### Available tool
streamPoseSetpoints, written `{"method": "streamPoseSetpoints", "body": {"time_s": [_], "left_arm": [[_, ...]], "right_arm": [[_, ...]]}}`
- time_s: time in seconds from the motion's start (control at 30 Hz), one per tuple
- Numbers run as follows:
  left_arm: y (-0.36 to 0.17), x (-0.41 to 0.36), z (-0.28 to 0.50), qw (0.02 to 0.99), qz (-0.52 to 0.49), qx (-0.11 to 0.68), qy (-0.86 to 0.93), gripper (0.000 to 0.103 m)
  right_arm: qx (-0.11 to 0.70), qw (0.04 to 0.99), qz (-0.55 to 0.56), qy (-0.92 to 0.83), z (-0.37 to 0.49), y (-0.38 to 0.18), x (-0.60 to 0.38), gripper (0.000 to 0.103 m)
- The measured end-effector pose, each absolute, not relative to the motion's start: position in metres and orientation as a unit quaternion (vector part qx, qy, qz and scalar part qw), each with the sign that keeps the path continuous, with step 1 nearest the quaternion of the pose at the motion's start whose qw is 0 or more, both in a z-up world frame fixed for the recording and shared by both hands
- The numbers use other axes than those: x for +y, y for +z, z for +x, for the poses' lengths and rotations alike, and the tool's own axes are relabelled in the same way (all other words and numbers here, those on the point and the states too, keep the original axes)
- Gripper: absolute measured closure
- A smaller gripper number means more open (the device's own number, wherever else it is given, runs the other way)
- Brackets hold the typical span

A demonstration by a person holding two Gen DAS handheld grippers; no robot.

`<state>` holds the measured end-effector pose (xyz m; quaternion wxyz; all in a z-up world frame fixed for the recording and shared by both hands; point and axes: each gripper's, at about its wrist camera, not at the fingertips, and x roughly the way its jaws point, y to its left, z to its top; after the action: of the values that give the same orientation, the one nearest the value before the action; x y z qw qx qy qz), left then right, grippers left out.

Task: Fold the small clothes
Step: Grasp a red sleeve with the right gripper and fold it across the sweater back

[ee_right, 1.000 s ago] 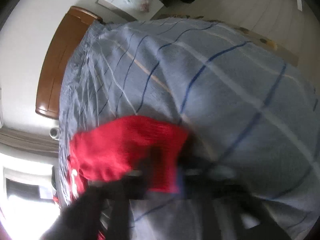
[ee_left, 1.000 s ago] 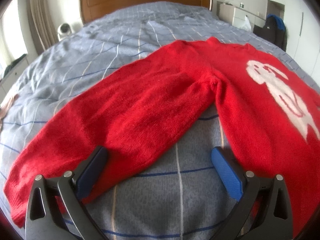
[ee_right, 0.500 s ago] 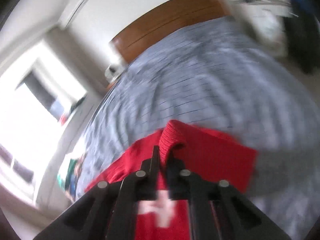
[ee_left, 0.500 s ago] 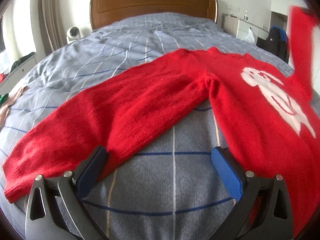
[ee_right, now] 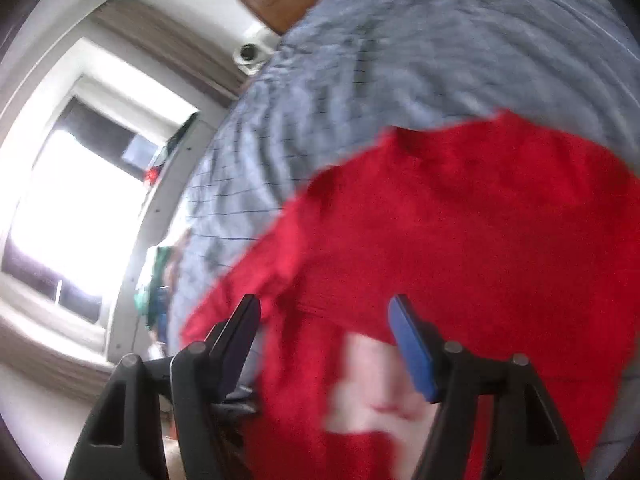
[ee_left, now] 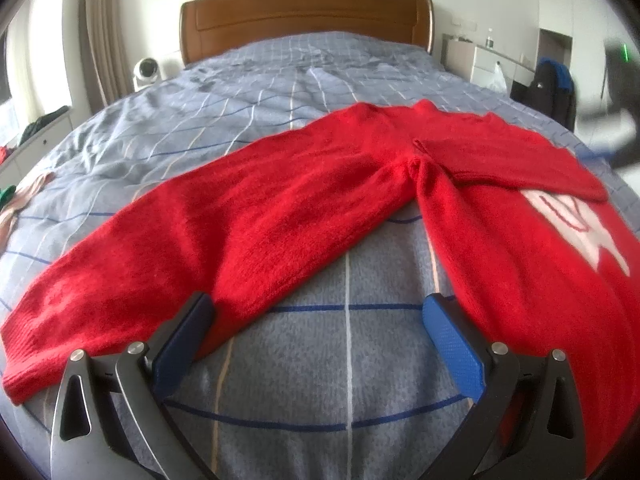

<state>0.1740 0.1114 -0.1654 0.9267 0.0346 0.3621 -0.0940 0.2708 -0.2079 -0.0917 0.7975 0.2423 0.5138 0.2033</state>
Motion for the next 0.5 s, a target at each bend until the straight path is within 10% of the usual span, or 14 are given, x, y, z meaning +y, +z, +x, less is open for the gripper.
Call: {"method": "streamPoseSetpoints", "body": {"time_s": [0.2, 0.5], "left_arm": [[-0.166, 0.109, 0.173, 0.923, 0.049, 0.371, -0.092, 0.000], [-0.141, 0.125, 0.157, 0.892, -0.034, 0.441, -0.098, 0.001]], "right_arm": [[0.530, 0.818, 0.211, 0.078, 0.220, -0.139, -0.304, 0.052], [0.438, 0.891, 0.121, 0.016, 0.063, -0.124, -0.322, 0.029]]}}
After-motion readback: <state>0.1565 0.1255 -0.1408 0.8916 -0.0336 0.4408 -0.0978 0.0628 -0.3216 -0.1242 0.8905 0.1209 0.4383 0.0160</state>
